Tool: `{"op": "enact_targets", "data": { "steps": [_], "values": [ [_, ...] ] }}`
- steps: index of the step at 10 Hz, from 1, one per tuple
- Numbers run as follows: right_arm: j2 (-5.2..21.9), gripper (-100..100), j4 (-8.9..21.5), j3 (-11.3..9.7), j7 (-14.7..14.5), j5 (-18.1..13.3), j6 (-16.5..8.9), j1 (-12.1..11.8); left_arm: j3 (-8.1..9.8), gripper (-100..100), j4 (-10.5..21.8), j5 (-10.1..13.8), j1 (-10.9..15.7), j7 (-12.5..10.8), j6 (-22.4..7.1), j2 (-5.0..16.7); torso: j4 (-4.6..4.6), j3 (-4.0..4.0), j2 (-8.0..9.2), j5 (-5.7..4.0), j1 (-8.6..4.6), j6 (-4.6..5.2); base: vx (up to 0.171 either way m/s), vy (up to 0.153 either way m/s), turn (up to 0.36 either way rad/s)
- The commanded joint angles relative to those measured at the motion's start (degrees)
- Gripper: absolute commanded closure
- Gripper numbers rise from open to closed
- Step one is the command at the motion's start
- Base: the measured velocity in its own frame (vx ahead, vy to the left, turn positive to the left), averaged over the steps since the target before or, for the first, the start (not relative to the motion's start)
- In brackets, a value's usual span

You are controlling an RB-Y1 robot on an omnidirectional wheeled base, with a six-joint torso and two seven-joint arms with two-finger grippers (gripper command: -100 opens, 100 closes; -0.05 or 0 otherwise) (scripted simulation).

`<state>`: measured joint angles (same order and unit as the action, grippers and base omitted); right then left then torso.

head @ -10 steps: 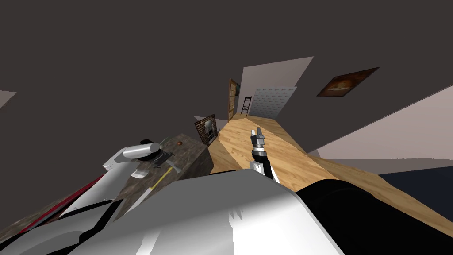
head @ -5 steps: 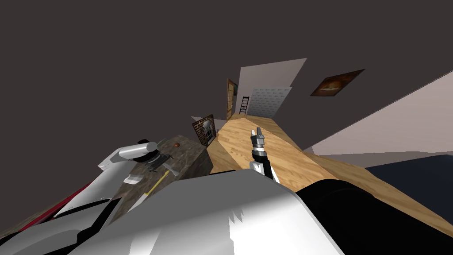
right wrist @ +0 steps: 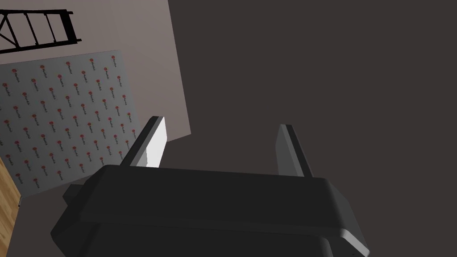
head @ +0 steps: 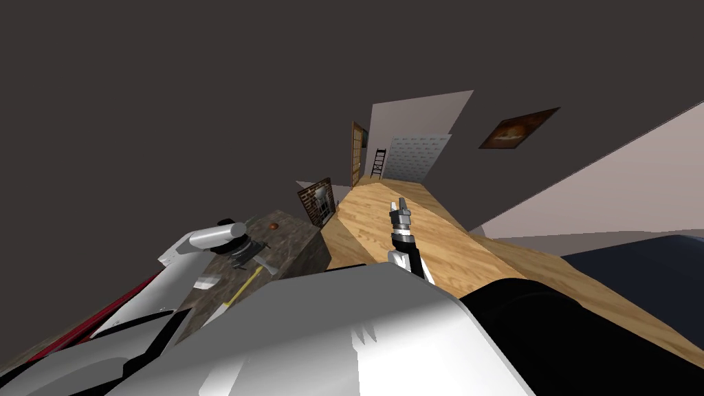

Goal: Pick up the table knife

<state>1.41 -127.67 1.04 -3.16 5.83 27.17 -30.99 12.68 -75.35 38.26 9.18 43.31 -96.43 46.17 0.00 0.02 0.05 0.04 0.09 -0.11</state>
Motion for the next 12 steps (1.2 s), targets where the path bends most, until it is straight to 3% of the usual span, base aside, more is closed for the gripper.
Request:
{"op": "enact_targets", "data": {
  "steps": [1, 2, 3, 7, 8, 9, 11, 12],
  "values": [
    [0.0, 0, 0.0, 0.0, 0.0, 0.0, 0.0, 0.0, -0.67, -100, 1.3, -0.6, -0.1, -0.1, 1.9, -0.9, 0.00, 0.00, 0.00, 0.00, 0.00, 0.00, -0.014, 0.035, -0.040],
    [0.0, 0, 0.0, 0.0, 0.0, 0.0, 0.0, 0.0, -0.43, -100, 0.7, -0.4, -0.1, -0.1, 1.1, -0.6, 0.00, 0.01, 0.01, 0.00, 0.01, 0.00, -0.007, 0.015, -0.010],
    [0.0, 0, 0.0, 0.0, 0.0, 0.0, 0.0, 0.0, -0.48, 100, 0.8, -0.5, -0.1, -0.1, 1.3, -0.6, 0.01, 0.00, -0.01, -0.02, -0.05, -0.01, 0.000, 0.000, 0.000],
    [0.0, 0, 0.0, 0.0, 0.0, 0.0, 0.0, 0.0, -0.42, 100, 0.8, -0.5, -0.1, -0.1, 1.3, -0.5, -0.09, -0.15, -0.21, 0.09, -0.03, 0.10, -0.001, 0.001, 0.005],
    [0.0, 0, 0.0, 0.0, 0.0, 0.0, 0.0, 0.0, -0.41, 0, 0.8, -0.4, -0.1, -0.1, 1.3, -0.5, -0.10, -0.16, -0.24, 0.09, -0.02, 0.10, 0.000, 0.000, 0.000],
    [0.0, 0, 0.0, 0.0, 0.0, 0.0, 0.0, 0.0, 0.33, 100, -0.2, 0.3, 0.3, 0.2, -0.6, 0.6, -0.10, -0.17, -0.25, 0.09, -0.02, 0.10, 0.014, -0.027, 0.054],
    [0.0, 0, 0.0, 0.0, 0.0, 0.0, 0.0, 0.0, 0.44, 100, -0.4, 0.4, 0.1, 0.2, -0.6, 0.6, -0.11, -0.20, -0.31, 0.03, -0.18, 0.09, 0.017, -0.025, 0.029],
    [0.0, 0, 0.0, 0.0, 0.0, 0.0, 0.0, 0.0, 0.50, 0, -0.5, 0.4, 0.1, 0.2, -0.8, 0.7, -0.12, -0.21, -0.30, 0.06, -0.12, 0.10, 0.000, 0.000, 0.000]
  ]
}}
